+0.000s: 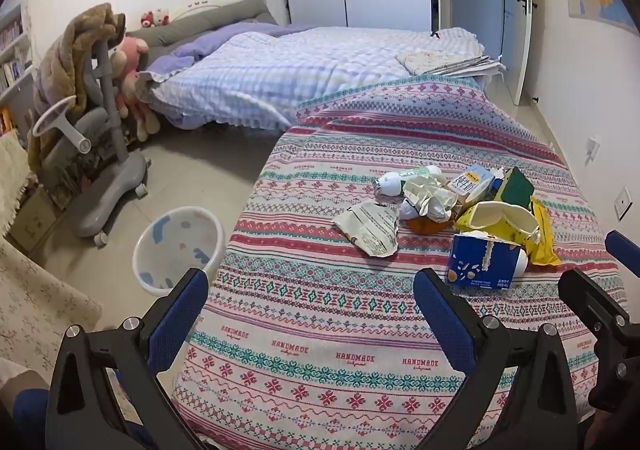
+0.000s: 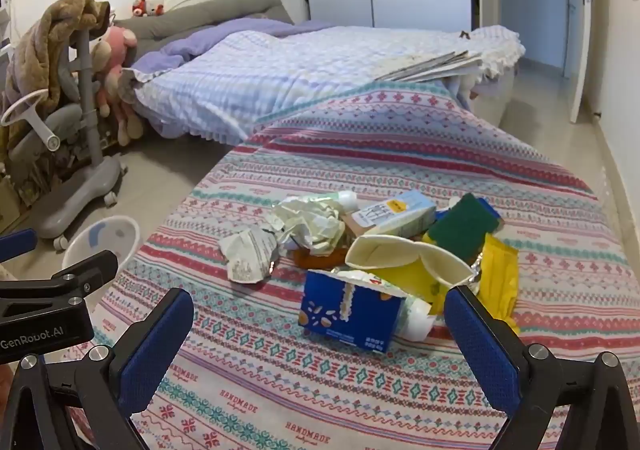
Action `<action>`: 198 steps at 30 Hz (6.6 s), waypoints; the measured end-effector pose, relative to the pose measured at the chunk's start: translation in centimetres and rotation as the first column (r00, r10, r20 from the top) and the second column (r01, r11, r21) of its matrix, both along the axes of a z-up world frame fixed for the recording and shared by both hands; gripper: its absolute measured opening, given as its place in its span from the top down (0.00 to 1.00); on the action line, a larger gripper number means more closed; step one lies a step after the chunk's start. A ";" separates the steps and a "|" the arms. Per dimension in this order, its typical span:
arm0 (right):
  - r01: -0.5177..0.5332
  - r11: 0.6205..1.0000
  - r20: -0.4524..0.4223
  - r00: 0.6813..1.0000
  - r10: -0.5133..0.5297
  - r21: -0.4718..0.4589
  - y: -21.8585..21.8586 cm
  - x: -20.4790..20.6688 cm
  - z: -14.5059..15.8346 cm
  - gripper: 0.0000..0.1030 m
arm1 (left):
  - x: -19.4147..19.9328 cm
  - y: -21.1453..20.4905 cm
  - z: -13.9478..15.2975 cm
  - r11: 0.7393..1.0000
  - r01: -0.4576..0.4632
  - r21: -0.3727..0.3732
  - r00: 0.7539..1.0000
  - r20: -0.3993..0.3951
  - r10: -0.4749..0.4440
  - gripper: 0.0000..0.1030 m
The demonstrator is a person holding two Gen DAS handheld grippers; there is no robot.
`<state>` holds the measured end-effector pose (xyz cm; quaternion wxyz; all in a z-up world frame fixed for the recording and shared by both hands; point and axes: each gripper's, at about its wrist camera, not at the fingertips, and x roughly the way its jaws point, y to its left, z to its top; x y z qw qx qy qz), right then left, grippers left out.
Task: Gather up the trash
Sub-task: 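Move both tools toward the pile of trash on the bedspread, then grasp crumpled tissue with left gripper while right gripper grasps yellow wrapper, then carry tissue to the white wastebasket and open the left gripper, then return left gripper to the bed and grasp the paper wrapper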
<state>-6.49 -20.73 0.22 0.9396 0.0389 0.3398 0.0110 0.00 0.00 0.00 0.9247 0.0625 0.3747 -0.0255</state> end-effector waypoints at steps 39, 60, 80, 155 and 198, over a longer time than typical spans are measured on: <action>0.176 0.973 -0.177 0.973 -0.149 0.151 -10.2 4.7 -0.7 0.00 | 5.9 -5.5 0.2 0.971 0.222 -0.082 0.960 -0.157 -0.233 0.00; 0.333 0.915 -0.432 0.877 -0.213 0.226 -18.5 12.9 -7.6 0.00 | 16.3 -9.6 -4.1 0.953 0.289 -0.087 0.917 -0.260 -0.302 0.00; 0.406 0.900 -0.649 0.729 -0.217 0.156 -20.7 16.0 -14.8 0.49 | 18.8 -11.6 -7.1 0.899 0.287 -0.331 0.853 -0.339 -0.397 1.00; -0.239 0.831 -0.273 0.868 0.415 0.503 26.0 26.8 -10.6 0.81 | 20.5 34.8 -8.4 0.697 -0.525 -0.489 0.815 -0.526 0.244 0.45; 0.219 0.920 -0.358 0.929 -0.095 0.324 -8.6 17.4 -3.8 0.25 | 21.7 -2.7 -14.4 0.946 -0.075 -0.314 0.768 -0.623 -0.146 0.41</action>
